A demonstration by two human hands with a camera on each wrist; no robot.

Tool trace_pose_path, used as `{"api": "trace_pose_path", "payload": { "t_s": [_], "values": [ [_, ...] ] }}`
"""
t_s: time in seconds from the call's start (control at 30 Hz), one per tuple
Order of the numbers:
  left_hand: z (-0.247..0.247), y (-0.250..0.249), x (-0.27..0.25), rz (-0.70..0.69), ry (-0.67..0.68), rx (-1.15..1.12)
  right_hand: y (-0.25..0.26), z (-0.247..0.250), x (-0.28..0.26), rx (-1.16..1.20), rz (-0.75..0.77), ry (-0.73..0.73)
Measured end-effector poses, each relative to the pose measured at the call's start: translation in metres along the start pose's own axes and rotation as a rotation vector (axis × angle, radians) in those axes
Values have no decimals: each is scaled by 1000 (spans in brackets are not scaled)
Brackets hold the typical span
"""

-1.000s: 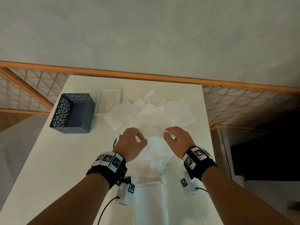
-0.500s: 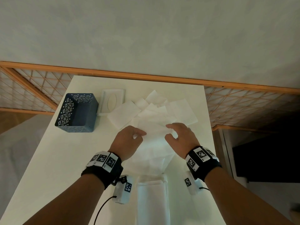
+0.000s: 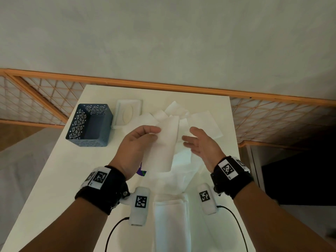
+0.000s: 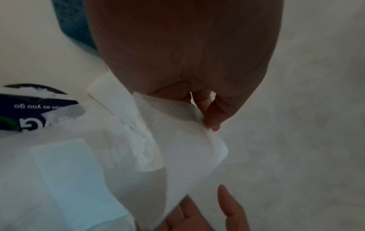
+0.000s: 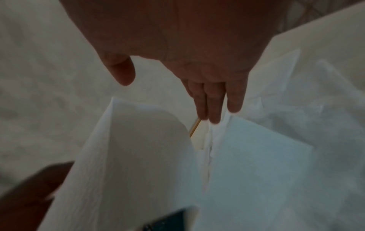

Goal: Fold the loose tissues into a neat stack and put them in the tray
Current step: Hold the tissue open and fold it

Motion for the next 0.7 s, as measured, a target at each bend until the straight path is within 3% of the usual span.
{"api": "trace_pose_path", "payload": {
  "t_s": [0.13, 0.33, 0.5, 0.63, 0.7],
  "values": [
    [0, -1, -2, 95, 14, -123, 2, -9, -12, 141, -114, 167],
    [0, 1, -4, 122, 26, -140, 21, -10, -15, -42, 145, 110],
    [-5, 5, -4, 183, 85, -149, 26, -18, -21, 63, 155, 243],
    [-4, 14, -6, 222, 80, -100, 22, -21, -24, 69, 198, 229],
    [-2, 17, -7, 185, 50, 59, 19, -20, -25, 53, 207, 198]
  ]
}}
Point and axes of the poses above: each hand's wrist, its own x-axis towards the middle knuckle, its own z-axis out of the back of the hand, y = z × x, the point moved 5 cm from there along x, towards the middle knuckle, and after that the axes turned 11 degrees about -y, right-handed, at the moved point
